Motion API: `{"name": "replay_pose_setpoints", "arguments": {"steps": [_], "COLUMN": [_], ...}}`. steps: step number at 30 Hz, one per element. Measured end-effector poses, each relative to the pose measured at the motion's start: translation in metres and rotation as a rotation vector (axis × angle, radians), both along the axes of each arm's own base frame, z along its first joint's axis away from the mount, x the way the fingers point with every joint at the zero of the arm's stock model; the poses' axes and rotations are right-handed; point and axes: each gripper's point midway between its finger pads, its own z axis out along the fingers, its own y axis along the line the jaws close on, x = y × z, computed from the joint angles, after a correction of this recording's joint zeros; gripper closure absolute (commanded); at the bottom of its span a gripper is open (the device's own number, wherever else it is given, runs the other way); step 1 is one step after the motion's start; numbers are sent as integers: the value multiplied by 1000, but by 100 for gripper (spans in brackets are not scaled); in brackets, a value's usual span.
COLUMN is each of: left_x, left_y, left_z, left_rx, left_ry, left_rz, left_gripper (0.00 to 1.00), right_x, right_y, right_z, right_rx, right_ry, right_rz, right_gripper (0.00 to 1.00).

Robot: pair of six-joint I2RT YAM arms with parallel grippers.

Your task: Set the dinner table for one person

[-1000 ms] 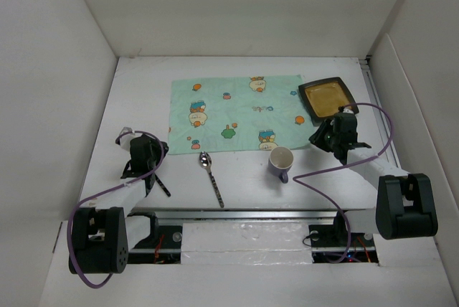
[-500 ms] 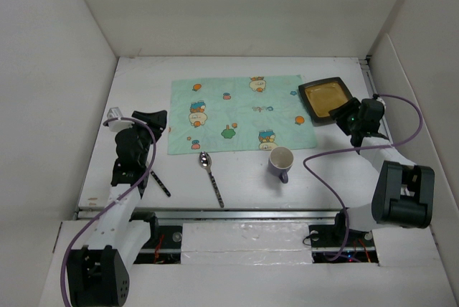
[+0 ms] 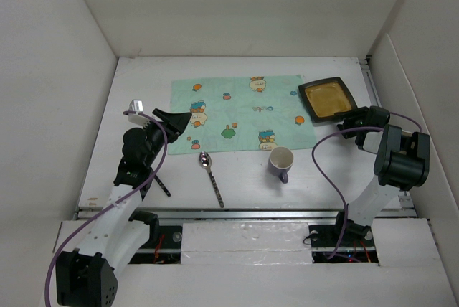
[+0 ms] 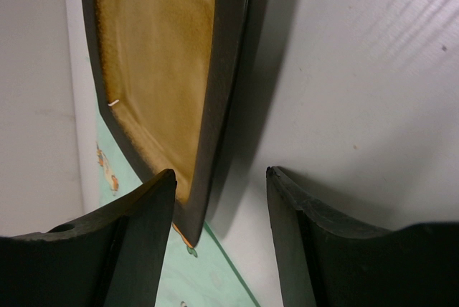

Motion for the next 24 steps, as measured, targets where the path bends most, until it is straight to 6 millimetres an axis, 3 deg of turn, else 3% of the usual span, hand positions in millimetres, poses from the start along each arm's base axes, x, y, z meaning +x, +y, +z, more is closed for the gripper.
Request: {"name": "replay_pose_setpoints", "arguments": {"steps": [7, 9, 11, 13, 20, 24], "left_x": [-5, -6, -7, -7, -9, -11], "left_y": [1, 2, 3, 4, 3, 0], "left_z": [7, 7, 8, 9, 13, 38], "left_rx": [-2, 1, 2, 3, 7, 14], "left_ry": [-18, -18, -20, -25, -23, -51], "left_rz": [0, 4, 8, 13, 12, -13], "left_gripper": [53, 53, 54, 54, 53, 53], "right_x": [24, 29, 32, 32, 28, 30], "right_y": [1, 3, 5, 7, 12, 12], "right_z": [-5, -7, -11, -14, -2, 25], "right_rx": [119, 151, 181, 215, 237, 206], "right_ry": [-27, -38, -35, -36, -109, -156], "right_rz": [-43, -52, -66, -84, -102, -78], "right_gripper": [51, 63, 86, 100, 100, 100]}}
